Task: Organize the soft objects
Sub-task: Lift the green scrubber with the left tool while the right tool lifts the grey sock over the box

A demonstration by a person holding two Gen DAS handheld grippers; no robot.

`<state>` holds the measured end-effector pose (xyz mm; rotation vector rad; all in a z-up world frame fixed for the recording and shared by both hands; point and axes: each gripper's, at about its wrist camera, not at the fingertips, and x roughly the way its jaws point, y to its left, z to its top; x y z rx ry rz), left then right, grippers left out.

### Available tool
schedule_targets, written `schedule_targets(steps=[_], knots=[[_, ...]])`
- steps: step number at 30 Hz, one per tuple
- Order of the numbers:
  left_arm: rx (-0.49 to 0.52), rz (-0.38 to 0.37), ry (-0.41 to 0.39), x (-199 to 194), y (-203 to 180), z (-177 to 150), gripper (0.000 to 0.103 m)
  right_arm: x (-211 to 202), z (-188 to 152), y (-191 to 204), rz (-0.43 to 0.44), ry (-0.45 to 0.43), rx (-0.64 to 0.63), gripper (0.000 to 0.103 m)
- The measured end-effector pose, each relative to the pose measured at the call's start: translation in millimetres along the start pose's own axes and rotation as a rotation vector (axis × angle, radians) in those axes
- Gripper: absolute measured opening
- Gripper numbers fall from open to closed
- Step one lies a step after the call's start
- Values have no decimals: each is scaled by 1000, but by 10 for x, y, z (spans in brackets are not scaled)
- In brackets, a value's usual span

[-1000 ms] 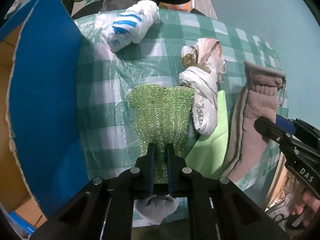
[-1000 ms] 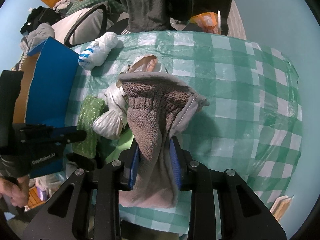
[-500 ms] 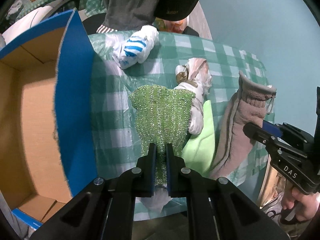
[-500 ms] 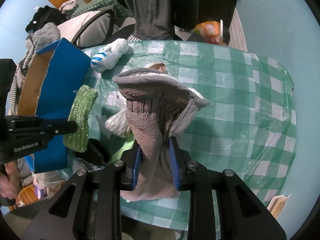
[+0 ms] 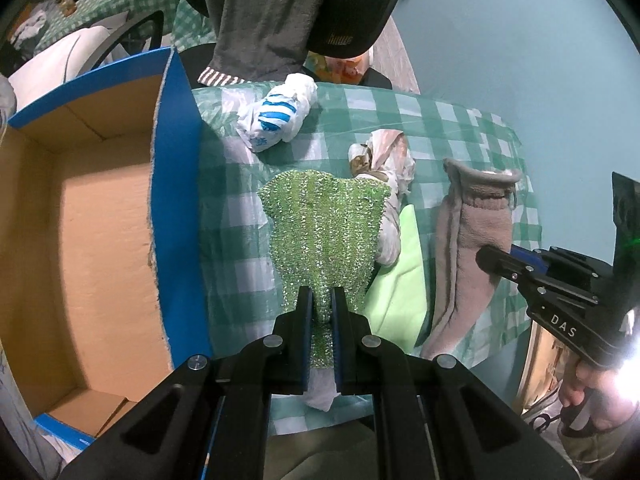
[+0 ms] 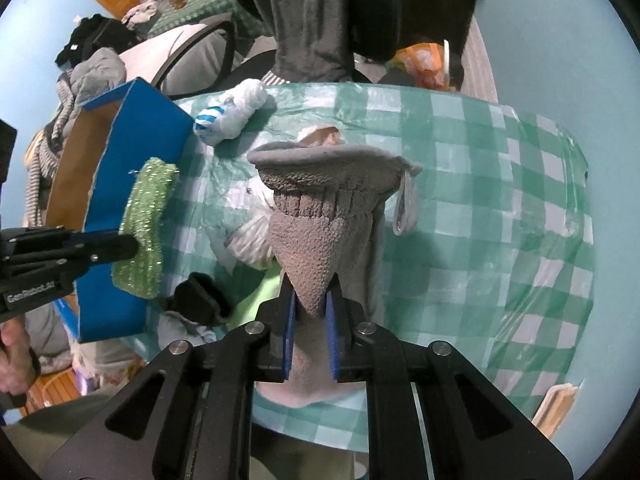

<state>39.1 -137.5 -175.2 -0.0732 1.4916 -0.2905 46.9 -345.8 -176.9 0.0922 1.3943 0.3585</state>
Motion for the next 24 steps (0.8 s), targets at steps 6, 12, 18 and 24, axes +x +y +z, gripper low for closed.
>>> schedule_targets(steps=[6, 12, 18, 24], knots=[[-5, 1, 1, -17, 53, -22, 8, 94, -25, -50, 24, 19, 57, 53], [-8, -3, 4, -35, 77, -31, 8, 237, -33, -81, -19, 56, 101, 61], [-6, 2, 5, -42, 78, -36, 8, 382, -20, -14, -50, 85, 98, 61], [-13, 1, 6, -49, 98, -50, 8, 452, 2, 137, -95, 93, 64, 61]])
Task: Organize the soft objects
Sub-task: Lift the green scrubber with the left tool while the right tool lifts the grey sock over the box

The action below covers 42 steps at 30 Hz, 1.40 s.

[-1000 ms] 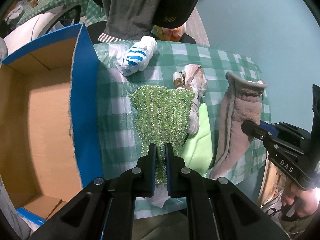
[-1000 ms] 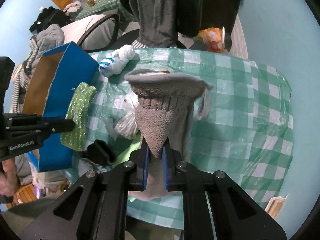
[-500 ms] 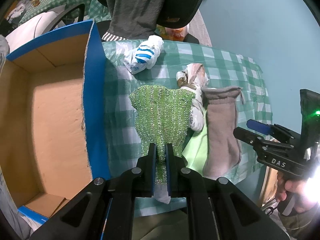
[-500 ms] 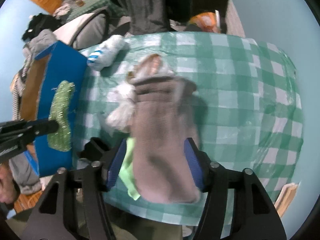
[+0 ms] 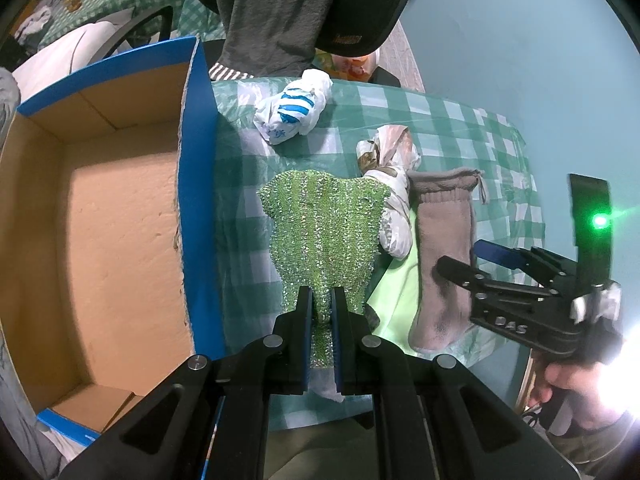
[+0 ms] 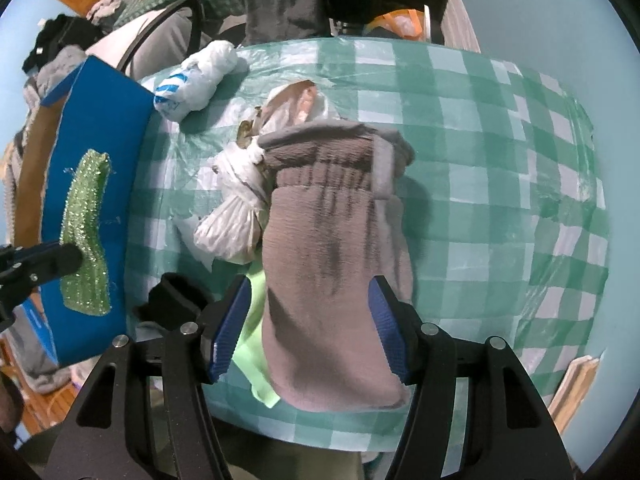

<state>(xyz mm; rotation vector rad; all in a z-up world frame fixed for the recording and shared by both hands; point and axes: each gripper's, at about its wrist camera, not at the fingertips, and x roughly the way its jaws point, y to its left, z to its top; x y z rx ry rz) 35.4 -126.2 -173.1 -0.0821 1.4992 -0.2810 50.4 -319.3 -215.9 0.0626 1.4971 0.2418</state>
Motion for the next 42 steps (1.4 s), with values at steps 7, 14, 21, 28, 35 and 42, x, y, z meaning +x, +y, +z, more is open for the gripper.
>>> schedule_targets(steps=[7, 14, 21, 28, 35, 42], knots=[[15, 4, 2, -7, -7, -7, 8, 303, 16, 117, -85, 43, -8, 61], [29, 2, -3, -37, -5, -19, 8, 288, -28, 147, -83, 30, -16, 26], [42, -7, -12, -87, 11, -34, 8, 39, -106, 57, -48, -10, -6, 13], [55, -14, -31, -194, 40, -56, 8, -303, -131, -6, -2, -55, 14, 13], [55, -18, -51, -330, 94, -81, 8, -553, -140, 38, 26, -86, -1, 13], [33, -20, -75, -494, 180, -101, 8, -744, -76, 222, 55, -119, -31, 13]])
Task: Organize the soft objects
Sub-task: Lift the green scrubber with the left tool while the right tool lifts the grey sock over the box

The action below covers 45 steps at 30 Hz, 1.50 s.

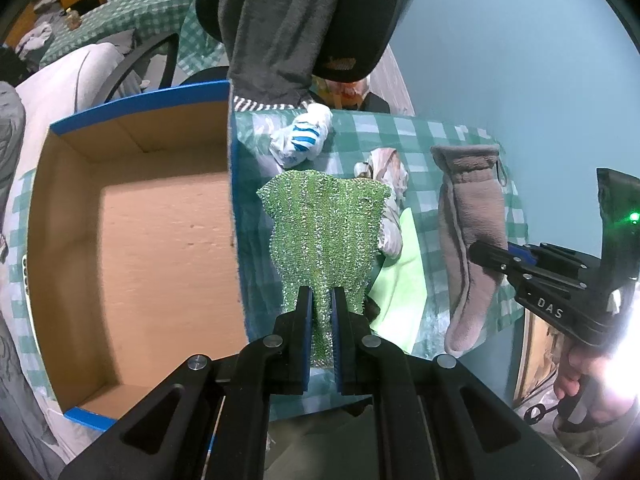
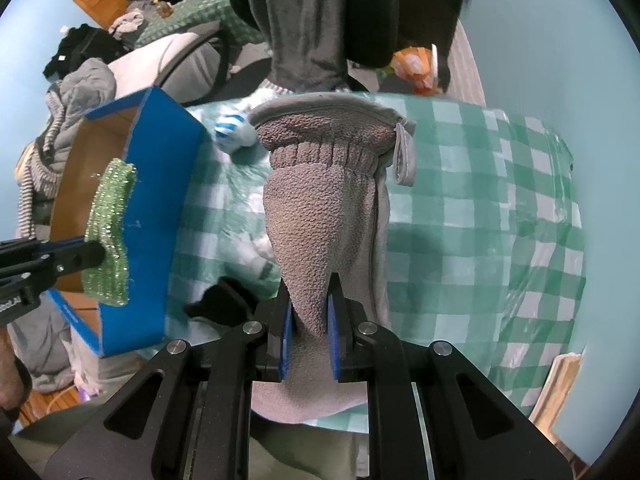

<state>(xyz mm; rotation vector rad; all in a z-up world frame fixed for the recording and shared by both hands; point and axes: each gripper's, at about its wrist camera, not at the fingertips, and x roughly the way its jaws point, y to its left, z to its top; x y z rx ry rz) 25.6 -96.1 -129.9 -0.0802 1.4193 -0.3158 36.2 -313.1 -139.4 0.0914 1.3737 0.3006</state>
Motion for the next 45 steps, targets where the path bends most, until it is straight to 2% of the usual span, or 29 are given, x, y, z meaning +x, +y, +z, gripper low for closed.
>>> schedule_targets(steps=[25, 45], knots=[[-113, 20, -87, -463, 419, -84, 8, -273, 393, 767, 89, -60, -192, 13], [-230, 65, -121, -654, 1013, -280, 8, -139, 681, 1667, 185, -50, -370, 13]])
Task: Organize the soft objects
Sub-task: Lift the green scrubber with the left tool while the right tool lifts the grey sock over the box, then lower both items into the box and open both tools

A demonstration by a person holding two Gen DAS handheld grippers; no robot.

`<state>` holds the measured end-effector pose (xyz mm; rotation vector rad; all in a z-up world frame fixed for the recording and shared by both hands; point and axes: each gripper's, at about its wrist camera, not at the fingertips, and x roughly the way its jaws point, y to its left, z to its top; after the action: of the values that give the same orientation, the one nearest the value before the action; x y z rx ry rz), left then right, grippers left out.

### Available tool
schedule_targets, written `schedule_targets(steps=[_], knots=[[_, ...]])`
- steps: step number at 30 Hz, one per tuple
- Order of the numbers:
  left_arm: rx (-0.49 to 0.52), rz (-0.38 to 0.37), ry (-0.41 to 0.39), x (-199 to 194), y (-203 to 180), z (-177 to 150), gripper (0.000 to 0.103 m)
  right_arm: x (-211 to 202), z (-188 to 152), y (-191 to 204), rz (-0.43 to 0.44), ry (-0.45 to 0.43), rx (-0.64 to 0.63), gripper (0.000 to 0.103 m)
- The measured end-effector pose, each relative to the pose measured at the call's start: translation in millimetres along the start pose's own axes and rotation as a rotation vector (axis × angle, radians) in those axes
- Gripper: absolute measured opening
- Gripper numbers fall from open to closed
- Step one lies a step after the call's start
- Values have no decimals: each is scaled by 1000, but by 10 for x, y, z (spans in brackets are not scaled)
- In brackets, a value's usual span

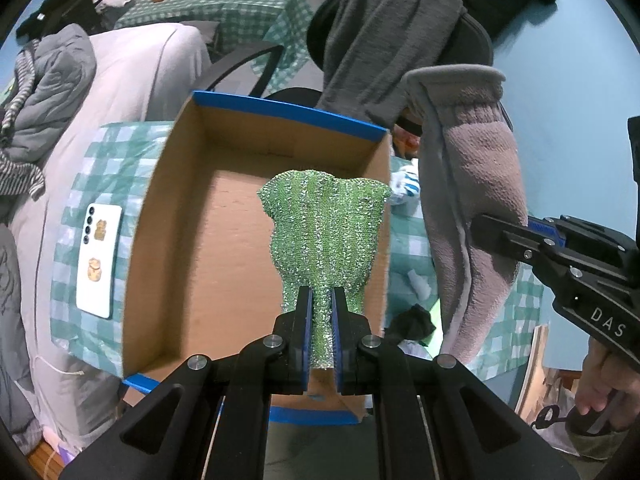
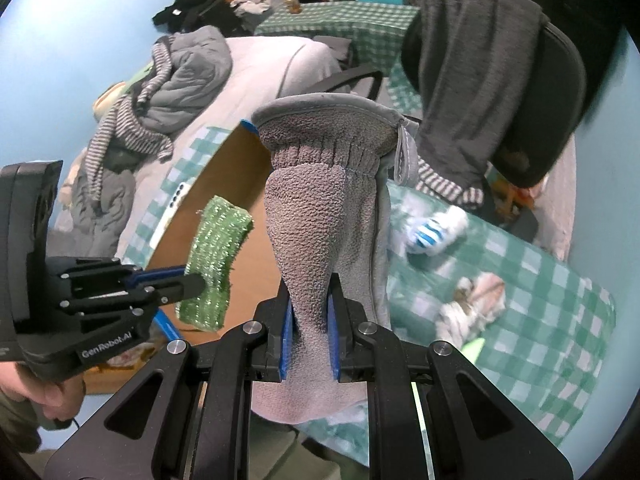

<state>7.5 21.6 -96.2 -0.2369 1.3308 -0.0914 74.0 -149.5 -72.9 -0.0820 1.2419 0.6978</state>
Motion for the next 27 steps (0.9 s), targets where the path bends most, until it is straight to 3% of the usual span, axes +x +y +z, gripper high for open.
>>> schedule_targets(steps=[27], knots=[[-58, 57, 24, 150, 684, 21, 8, 773, 384, 641, 46, 103, -78, 13]])
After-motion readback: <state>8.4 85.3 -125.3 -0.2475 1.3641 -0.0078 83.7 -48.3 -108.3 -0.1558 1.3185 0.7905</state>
